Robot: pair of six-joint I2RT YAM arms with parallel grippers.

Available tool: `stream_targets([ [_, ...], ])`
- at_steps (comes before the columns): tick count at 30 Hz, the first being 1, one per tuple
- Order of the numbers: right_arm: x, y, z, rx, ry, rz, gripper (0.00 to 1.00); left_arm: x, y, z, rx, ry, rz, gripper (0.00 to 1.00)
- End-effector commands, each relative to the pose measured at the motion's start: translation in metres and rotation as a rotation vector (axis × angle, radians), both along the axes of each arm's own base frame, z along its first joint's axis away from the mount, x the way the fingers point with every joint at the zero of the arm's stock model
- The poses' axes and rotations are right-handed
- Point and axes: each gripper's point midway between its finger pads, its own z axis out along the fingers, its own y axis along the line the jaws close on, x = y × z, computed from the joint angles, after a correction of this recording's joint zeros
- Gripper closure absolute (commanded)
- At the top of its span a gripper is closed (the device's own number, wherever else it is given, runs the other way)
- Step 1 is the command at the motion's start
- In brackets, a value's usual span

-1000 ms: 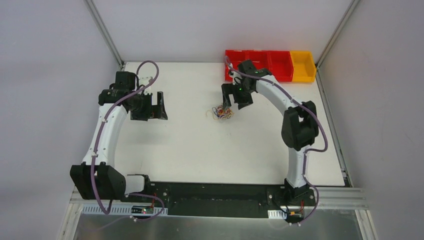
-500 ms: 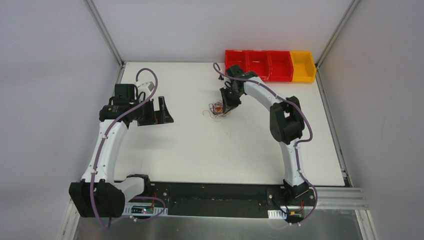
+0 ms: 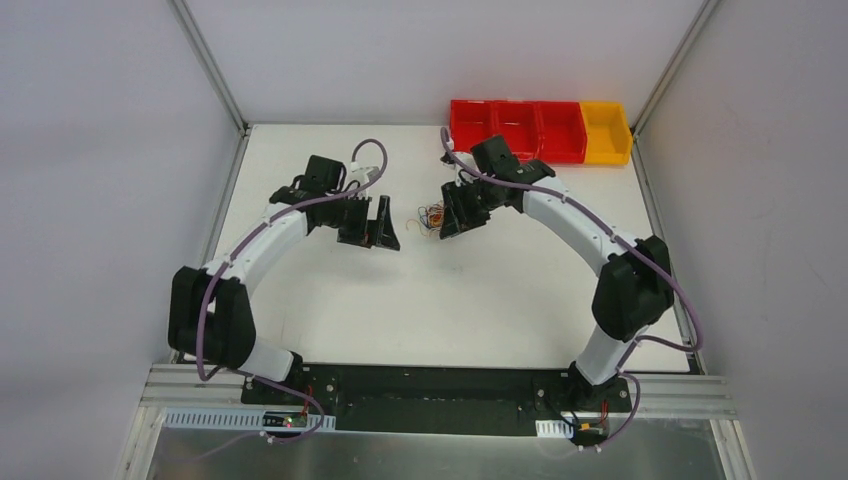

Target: Untangle the cables

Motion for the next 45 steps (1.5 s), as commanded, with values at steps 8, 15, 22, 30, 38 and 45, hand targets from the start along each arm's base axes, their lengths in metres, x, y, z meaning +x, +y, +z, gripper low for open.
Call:
stream_targets([
  [8, 0.106, -0.001, -0.057, -0.215, -0.132, -0.284, 0.07, 0.079, -0.033, 0.002, -0.157, -0.007, 0.104, 0.06],
  [15, 0.133, 0.010, -0.093, -0.244, -0.133, -0.301, 0.33, 0.090, -0.009, -0.018, -0.182, 0.020, 0.243, 0.05],
  [22, 0.075, 0.025, -0.077, -0.070, -0.008, -0.115, 1.00, 0.077, -0.005, -0.026, -0.199, 0.030, 0.200, 0.01],
  [30, 0.009, 0.038, -0.007, 0.194, 0.018, 0.027, 1.00, 0.057, -0.041, -0.024, -0.260, 0.047, 0.086, 0.01],
  [38, -0.007, 0.041, 0.020, 0.250, 0.036, 0.041, 1.00, 0.034, -0.074, -0.011, -0.342, 0.125, -0.035, 0.55],
  [45, 0.006, -0.034, 0.008, 0.086, 0.012, -0.108, 1.00, 0.031, -0.009, 0.012, -0.384, 0.089, 0.086, 1.00],
])
